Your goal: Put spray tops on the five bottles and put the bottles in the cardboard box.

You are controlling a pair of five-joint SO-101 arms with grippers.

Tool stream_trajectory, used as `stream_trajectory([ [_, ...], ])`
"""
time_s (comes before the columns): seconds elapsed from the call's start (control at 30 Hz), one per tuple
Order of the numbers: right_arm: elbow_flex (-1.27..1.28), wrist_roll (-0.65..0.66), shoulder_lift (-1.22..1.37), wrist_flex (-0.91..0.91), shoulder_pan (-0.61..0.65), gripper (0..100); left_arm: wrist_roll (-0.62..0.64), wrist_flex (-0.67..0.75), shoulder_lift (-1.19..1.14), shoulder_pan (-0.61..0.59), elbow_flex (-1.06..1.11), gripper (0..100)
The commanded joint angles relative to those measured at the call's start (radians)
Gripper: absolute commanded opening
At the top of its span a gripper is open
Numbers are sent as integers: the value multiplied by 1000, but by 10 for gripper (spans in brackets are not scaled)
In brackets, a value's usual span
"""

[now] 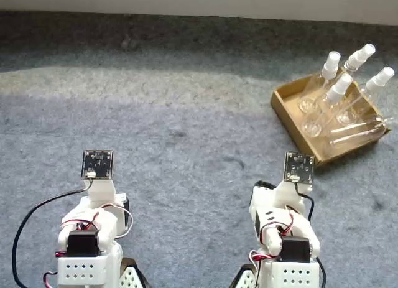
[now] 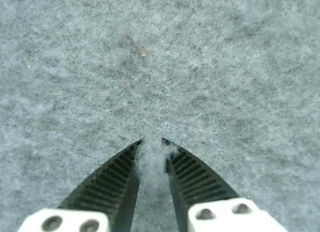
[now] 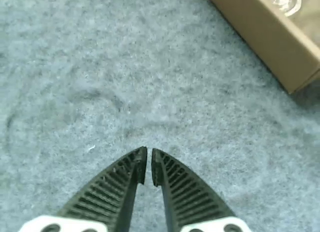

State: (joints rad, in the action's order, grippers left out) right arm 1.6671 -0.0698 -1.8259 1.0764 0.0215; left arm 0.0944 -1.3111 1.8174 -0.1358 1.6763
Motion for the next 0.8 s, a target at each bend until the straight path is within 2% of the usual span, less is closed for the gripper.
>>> stream_trajectory([
  [0.0,62,-6,-13,-12,8,6,-8,-8,5,-12,18,5],
  [0.13,114,-6,-12,-8,10,6,-8,-8,5,-12,18,5],
  [0.4,134,-6,-12,170,91,6,-8,-6,5,-12,18,5],
  [0.77,136,-6,-12,174,91,5,-8,-8,5,-12,18,5],
])
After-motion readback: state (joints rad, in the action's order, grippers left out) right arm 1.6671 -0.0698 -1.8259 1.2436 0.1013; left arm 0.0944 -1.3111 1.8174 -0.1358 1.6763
